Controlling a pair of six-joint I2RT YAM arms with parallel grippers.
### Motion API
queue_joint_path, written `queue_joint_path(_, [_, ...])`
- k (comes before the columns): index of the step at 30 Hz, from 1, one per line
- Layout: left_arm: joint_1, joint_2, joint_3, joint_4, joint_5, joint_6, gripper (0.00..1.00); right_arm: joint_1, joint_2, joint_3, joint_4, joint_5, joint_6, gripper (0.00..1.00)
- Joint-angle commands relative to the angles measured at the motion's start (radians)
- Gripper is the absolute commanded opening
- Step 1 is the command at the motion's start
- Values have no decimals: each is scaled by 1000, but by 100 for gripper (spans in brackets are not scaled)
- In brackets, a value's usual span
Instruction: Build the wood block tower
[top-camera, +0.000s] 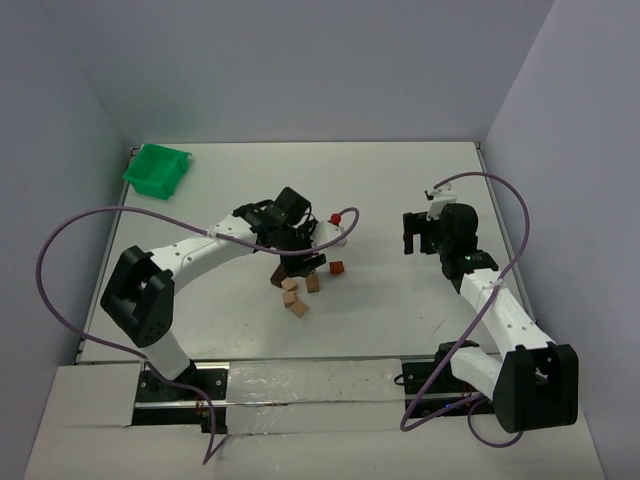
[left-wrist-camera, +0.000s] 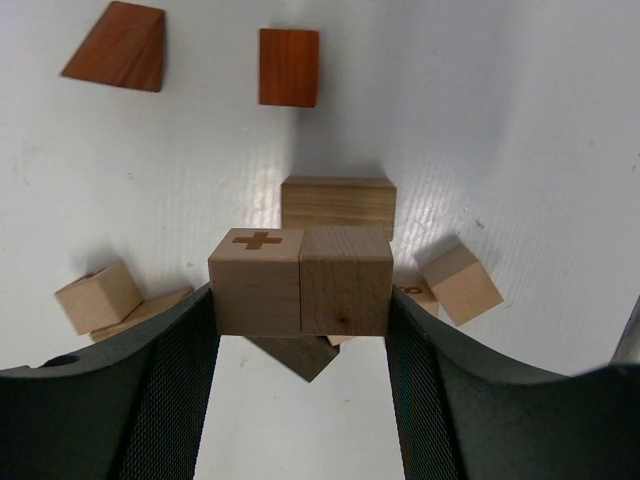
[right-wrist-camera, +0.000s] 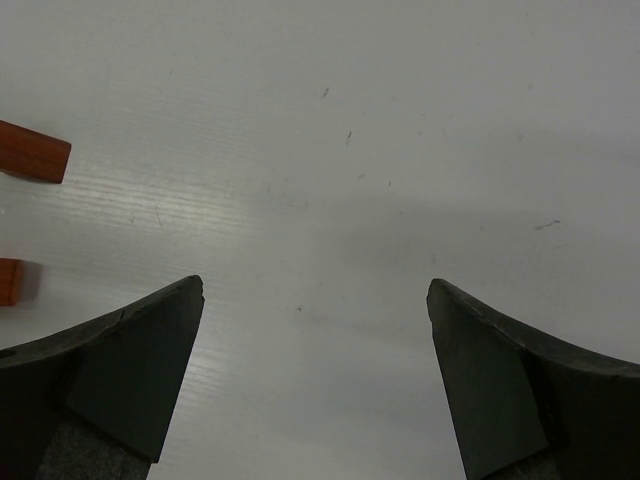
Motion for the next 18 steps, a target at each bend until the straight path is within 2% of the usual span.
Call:
queue_joint_path(1, [-25, 28, 17, 13, 22, -20, 31, 4, -23, 53, 11, 15, -8, 100])
queue_joint_path(18, [-54, 116, 26, 31, 13, -30, 37, 3, -14, 62, 5, 34, -6, 100])
